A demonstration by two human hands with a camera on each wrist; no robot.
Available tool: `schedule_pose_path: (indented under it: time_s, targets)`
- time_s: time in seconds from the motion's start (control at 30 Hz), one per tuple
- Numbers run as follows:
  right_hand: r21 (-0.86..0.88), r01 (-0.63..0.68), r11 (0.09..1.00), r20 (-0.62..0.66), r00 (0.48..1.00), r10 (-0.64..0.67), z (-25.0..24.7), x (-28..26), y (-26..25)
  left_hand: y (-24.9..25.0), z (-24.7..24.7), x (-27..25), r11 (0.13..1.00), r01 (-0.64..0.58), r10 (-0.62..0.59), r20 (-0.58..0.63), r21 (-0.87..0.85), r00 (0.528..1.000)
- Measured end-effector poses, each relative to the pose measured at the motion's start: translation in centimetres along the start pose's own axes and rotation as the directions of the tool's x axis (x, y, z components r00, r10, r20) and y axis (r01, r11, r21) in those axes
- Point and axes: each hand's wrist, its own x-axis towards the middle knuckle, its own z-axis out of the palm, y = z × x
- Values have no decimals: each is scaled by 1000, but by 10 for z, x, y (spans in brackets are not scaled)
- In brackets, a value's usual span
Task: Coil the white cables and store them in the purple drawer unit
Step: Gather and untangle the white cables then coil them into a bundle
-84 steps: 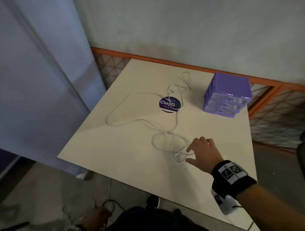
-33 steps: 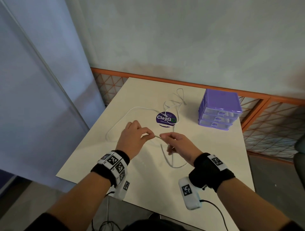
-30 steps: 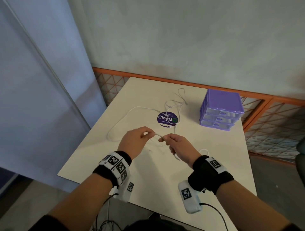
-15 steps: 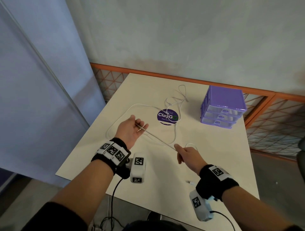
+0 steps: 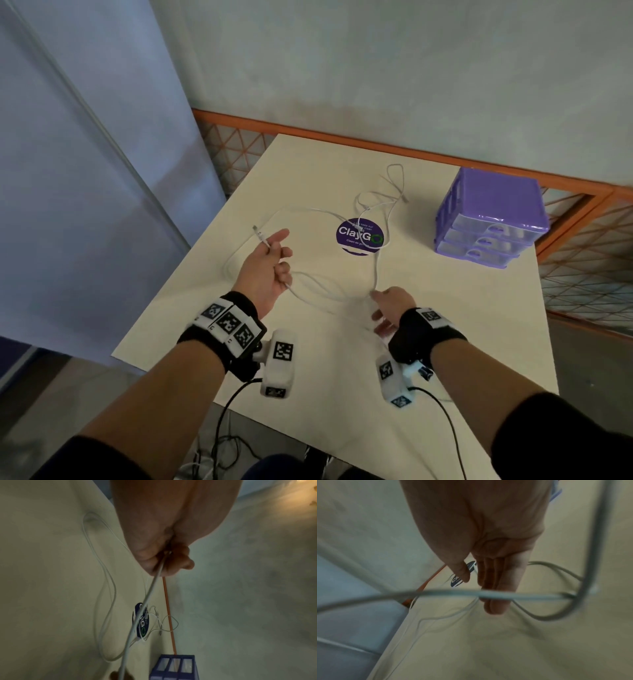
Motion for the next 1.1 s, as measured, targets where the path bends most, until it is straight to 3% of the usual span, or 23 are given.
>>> schedule_pose_path:
  time_s: [0.07, 0.17, 0.33, 0.47, 0.57, 0.63, 0.7, 0.73, 0.77, 0.87, 1.0, 1.1]
  targets:
    - [-4, -18, 1000, -63, 998, 17, 6, 16, -5, -5, -3, -1, 996, 16, -20, 36, 87, 999]
    - [-164, -12, 986, -137, 990, -11, 12, 30, -7, -9, -8, -2, 981, 8, -13, 26, 192, 1000]
    - [-227, -30, 973, -147, 989, -4, 10, 32, -3, -8, -9, -6, 958, -38, 35, 15, 284, 999]
    - [-74, -85, 994, -185, 980, 70, 2, 27, 7, -5, -7, -3, 967, -50, 48, 15, 251, 999]
    - [95, 4, 995, -232, 972, 18, -1, 21, 11, -5, 1, -4, 973, -23, 20, 14, 229, 1000]
    - [398, 138, 907, -201, 978, -61, -1, 13, 6, -6, 10, -4, 966, -26, 25, 8, 256, 1000]
    - [741, 152, 654, -69, 986, -151, -5, -1, -4, -7, 20, -4, 958, -20, 21, 1, 287, 1000]
    - [823, 136, 552, -4, 972, -233, -9, -10, -11, -8, 25, -2, 956, -17, 16, 4, 292, 1000]
    - [842, 140, 522, 43, 945, -323, -13, -22, -19, -9, 30, -2, 956, -18, 16, 9, 293, 1000]
    - [741, 308, 597, 60, 855, -515, -20, -50, -40, -10, 44, 0, 962, -27, 28, 0, 271, 1000]
    - [563, 498, 659, -4, 799, -601, -18, -65, -52, -2, 61, 4, 964, -56, 46, 48, 260, 998]
    - [481, 557, 677, -44, 787, -616, -13, -64, -51, 4, 69, 7, 980, -54, 34, 104, 193, 994]
